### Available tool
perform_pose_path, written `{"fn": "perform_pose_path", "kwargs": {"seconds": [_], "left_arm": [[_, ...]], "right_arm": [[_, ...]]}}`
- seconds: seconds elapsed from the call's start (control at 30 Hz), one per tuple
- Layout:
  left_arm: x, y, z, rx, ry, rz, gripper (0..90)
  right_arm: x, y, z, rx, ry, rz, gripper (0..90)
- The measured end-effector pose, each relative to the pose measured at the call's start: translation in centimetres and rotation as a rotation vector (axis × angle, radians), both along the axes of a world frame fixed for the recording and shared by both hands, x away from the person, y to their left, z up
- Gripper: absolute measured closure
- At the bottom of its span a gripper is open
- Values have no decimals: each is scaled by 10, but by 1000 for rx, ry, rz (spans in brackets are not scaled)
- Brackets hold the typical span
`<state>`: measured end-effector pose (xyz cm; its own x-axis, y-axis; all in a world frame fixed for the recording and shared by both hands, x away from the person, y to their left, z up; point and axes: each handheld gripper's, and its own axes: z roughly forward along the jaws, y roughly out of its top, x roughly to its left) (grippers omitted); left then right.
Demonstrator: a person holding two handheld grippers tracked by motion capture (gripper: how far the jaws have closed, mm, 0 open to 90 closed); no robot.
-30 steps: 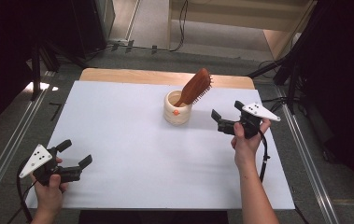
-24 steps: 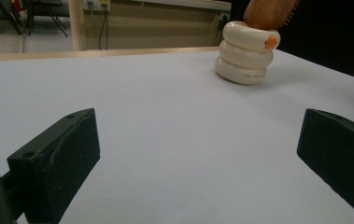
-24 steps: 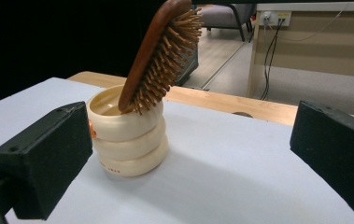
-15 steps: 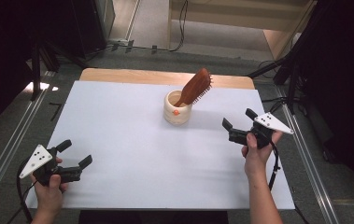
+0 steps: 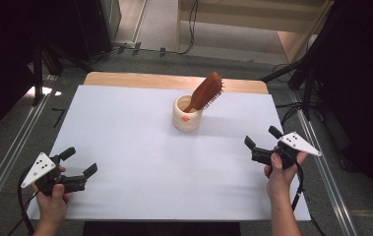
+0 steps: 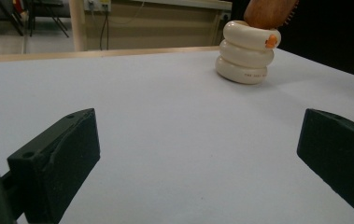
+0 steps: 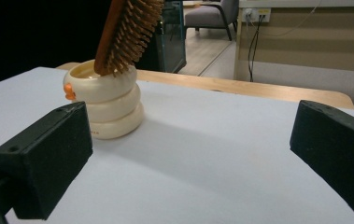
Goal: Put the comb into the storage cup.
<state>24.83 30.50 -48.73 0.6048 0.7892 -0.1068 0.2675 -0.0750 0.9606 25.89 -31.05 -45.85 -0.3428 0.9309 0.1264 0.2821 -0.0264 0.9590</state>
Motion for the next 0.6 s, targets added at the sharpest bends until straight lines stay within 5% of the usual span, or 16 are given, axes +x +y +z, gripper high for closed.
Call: {"fn": "perform_pose_path", "kwargs": {"seconds": [0.6], "left_arm": [[0,-1,0,7,-2,2,0]], "right_arm": [[-26,-23,-15,13,-21,-30,0]]}}
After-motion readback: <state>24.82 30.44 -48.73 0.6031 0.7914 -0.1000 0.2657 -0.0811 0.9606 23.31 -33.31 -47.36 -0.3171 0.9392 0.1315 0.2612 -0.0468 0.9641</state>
